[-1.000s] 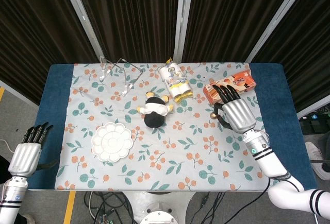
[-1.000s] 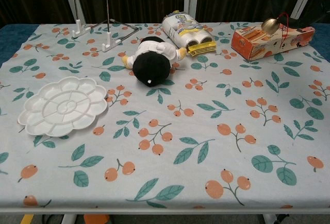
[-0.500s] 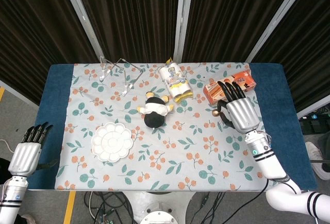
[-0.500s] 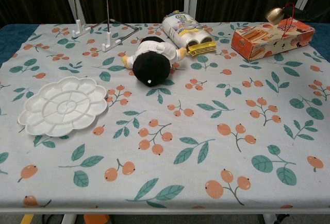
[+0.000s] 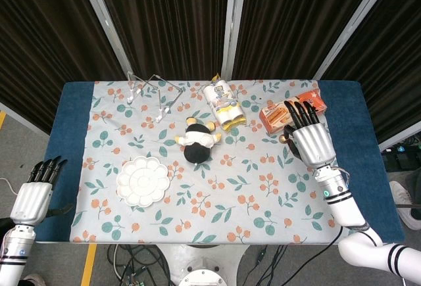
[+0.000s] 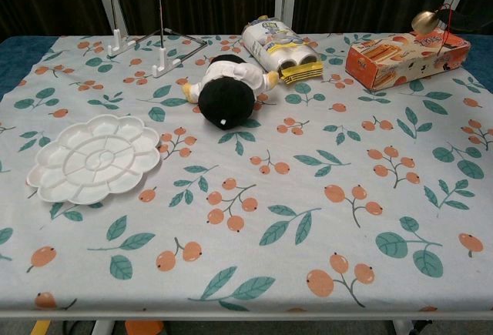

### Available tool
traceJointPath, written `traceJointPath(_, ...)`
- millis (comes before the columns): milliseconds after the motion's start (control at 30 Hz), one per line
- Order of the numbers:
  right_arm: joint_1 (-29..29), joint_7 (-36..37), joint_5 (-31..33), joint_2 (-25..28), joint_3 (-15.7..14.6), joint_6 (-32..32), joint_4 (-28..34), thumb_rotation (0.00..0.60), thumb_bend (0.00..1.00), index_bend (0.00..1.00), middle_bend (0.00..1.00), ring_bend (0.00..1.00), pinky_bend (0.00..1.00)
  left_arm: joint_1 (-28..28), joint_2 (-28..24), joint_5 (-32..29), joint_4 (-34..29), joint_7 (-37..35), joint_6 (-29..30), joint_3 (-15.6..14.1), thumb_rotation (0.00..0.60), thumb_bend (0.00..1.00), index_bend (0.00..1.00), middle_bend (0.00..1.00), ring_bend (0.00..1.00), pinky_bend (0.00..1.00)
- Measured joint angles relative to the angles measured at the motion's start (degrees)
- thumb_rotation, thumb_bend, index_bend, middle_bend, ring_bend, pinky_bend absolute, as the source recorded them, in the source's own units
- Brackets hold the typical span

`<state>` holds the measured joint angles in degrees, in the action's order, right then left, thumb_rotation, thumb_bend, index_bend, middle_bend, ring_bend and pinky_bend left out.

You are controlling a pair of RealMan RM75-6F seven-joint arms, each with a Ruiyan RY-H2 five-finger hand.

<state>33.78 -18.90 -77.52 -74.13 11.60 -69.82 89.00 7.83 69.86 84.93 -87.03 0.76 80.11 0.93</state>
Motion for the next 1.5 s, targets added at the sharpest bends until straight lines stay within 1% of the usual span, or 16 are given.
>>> traceJointPath(67, -0.2, 0.8, -0.1, -0.3, 0.1, -0.2, 0.7, 0.600, 0.42, 0.79, 0.07, 0.00, 0.00, 0.0, 0.0, 0.0, 0.0, 0.1, -0.1, -0.1, 0.600, 0.00, 0.04, 0.00, 0.00, 0.01)
traceJointPath(167, -0.3, 1.2, 0.5, -0.2, -0.1, 0.9, 1.8, 0.600, 0.36, 0.79, 0.08, 0.00, 0.00, 0.0, 0.1, 0.0, 0.1, 0.0, -0.2, -0.1, 0.600, 0.00, 0.04, 0.00, 0.00, 0.02)
traceJointPath(200, -0.3, 0.4, 0.6, -0.1, -0.2, 1.2, 1.7, 0.600, 0.35, 0.79, 0.07, 0.00, 0.00, 0.0, 0.0, 0.0, 0.1, 0.0, -0.2, -0.2, 0.600, 0.00, 0.04, 0.00, 0.00, 0.02)
traceJointPath(267, -0.2, -1.2, 1.2, 0.6, -0.3, 1.9, 1.6, 0.600, 0.38, 0.79, 0.06, 0.00, 0.00, 0.0, 0.0, 0.0, 0.0, 0.0, -0.3, -0.2, 0.600, 0.00, 0.04, 0.00, 0.00, 0.02)
traceJointPath(333, 0.1, -2.1, 2.0, 2.0, -0.5, 4.1, 3.0, 0.600, 0.39, 0.80, 0.07, 0.00, 0.00, 0.1, 0.0, 0.1, 0.0, 0.0, -0.2, -0.1, 0.600, 0.00, 0.04, 0.00, 0.00, 0.01)
traceJointPath(467, 0.4, 0.2, 1.1, 5.2, -0.9, 8.5, 7.0, 0.600, 0.37, 0.80, 0.09, 0.00, 0.00, 0.0, 0.1, 0.2, 0.1, -0.2, -0.1, -0.2, 0.600, 0.00, 0.04, 0.00, 0.00, 0.01)
traceJointPath(567, 0.1, -0.2, 1.4, 4.4, -0.6, 7.3, 6.7, 0.600, 0.38, 0.80, 0.09, 0.00, 0.00, 0.0, 0.0, 0.1, 0.2, -0.2, -0.2, -0.3, 0.600, 0.00, 0.04, 0.00, 0.00, 0.02)
traceJointPath(667, 0.1, -4.1, 2.4, 4.3, -0.9, 5.0, 6.1, 0.600, 0.38, 0.81, 0.09, 0.00, 0.00, 0.0, 0.0, 0.0, 0.3, -0.4, -0.2, -0.1, 0.600, 0.00, 0.04, 0.00, 0.00, 0.02)
traceJointPath(800, -0.2, -8.5, 0.9, 4.3, -0.9, 5.2, 8.3, 0.600, 0.37, 0.82, 0.10, 0.00, 0.00, 0.1, 0.3, 0.4, 0.3, -0.3, -0.3, -0.3, 0.600, 0.00, 0.04, 0.00, 0.00, 0.01)
traceJointPath(900, -0.5, -11.7, 1.3, 3.1, -0.7, 2.9, 6.6, 0.600, 0.37, 0.82, 0.10, 0.00, 0.00, 0.1, 0.2, 0.2, 0.3, -0.2, -0.4, -0.3, 0.600, 0.00, 0.04, 0.00, 0.00, 0.01)
traceJointPath(1033, -0.6, -10.8, 1.5, 3.5, -1.0, -0.3, 4.6, 0.600, 0.37, 0.81, 0.10, 0.00, 0.00, 0.1, 0.3, 0.0, 0.4, -0.5, -0.4, -0.2, 0.600, 0.00, 0.04, 0.00, 0.00, 0.02)
traceJointPath(1100, -0.8, -10.3, 1.3, 3.3, -1.1, 0.2, 5.3, 0.600, 0.37, 0.81, 0.10, 0.00, 0.00, 0.1, 0.4, 0.2, 0.5, -0.4, -0.5, -0.4, 0.600, 0.00, 0.04, 0.00, 0.00, 0.02)
traceJointPath(1200, -1.0, -11.2, 2.7, 3.5, -1.4, 2.6, 6.8, 0.600, 0.38, 0.81, 0.10, 0.00, 0.00, 0.1, 0.4, 0.1, 0.6, -0.4, -0.6, -0.4, 0.600, 0.00, 0.04, 0.00, 0.00, 0.01)
traceJointPath(1333, -1.1, -12.3, 2.6, 3.7, -2.1, 4.5, 7.0, 0.600, 0.38, 0.81, 0.10, 0.00, 0.00, 0.1, 0.5, 0.0, 0.8, -0.7, -0.6, -0.3, 0.600, 0.00, 0.04, 0.00, 0.00, 0.02)
traceJointPath(1500, -0.9, -8.7, 3.8, 3.9, -2.5, 5.5, 7.4, 0.600, 0.36, 0.80, 0.09, 0.00, 0.00, 0.2, 0.5, 0.1, 0.5, -0.4, -0.6, -0.3, 0.600, 0.00, 0.04, 0.00, 0.00, 0.02)
